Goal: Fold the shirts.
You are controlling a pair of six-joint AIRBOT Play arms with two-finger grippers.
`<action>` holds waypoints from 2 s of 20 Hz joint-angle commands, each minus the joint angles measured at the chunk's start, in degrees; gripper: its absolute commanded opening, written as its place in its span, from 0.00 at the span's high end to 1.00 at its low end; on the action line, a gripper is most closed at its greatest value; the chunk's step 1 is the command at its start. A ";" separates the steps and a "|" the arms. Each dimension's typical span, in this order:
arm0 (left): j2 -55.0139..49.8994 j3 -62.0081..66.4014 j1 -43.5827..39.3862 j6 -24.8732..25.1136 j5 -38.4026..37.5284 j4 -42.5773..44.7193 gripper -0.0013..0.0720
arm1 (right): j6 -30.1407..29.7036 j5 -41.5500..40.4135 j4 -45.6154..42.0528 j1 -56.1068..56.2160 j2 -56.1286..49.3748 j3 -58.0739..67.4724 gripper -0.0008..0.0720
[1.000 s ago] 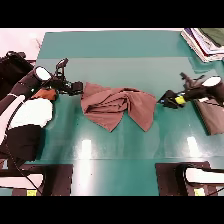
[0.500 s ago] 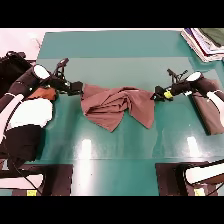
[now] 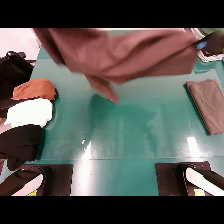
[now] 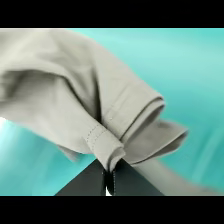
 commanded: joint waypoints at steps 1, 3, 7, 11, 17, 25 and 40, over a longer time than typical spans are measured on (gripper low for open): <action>7.39 12.63 0.00 -0.02 0.31 2.16 0.95 | 2.51 4.50 -0.15 -4.48 9.53 8.90 0.97; 7.41 17.07 0.00 0.00 1.84 2.29 0.96 | 4.63 5.42 -0.13 -8.00 12.26 10.99 0.97; 5.68 16.41 0.00 0.59 6.80 2.34 0.96 | 8.70 7.23 -0.15 -12.44 14.71 8.35 0.97; -2.47 10.75 0.00 -0.22 4.63 2.14 0.96 | 11.50 9.49 -0.76 -12.39 14.99 -6.38 0.97; -26.75 8.22 -0.02 -0.92 -4.28 -1.33 0.95 | 13.42 4.24 -10.45 -12.28 13.42 -38.60 0.97; -47.84 8.24 0.00 -3.98 -6.60 -3.87 0.38 | 11.61 -8.92 -10.47 -8.72 -6.51 -40.02 0.66; -18.18 -37.88 9.27 -4.85 -11.02 0.90 0.24 | 9.22 -0.76 -10.43 -6.03 2.23 -24.26 0.37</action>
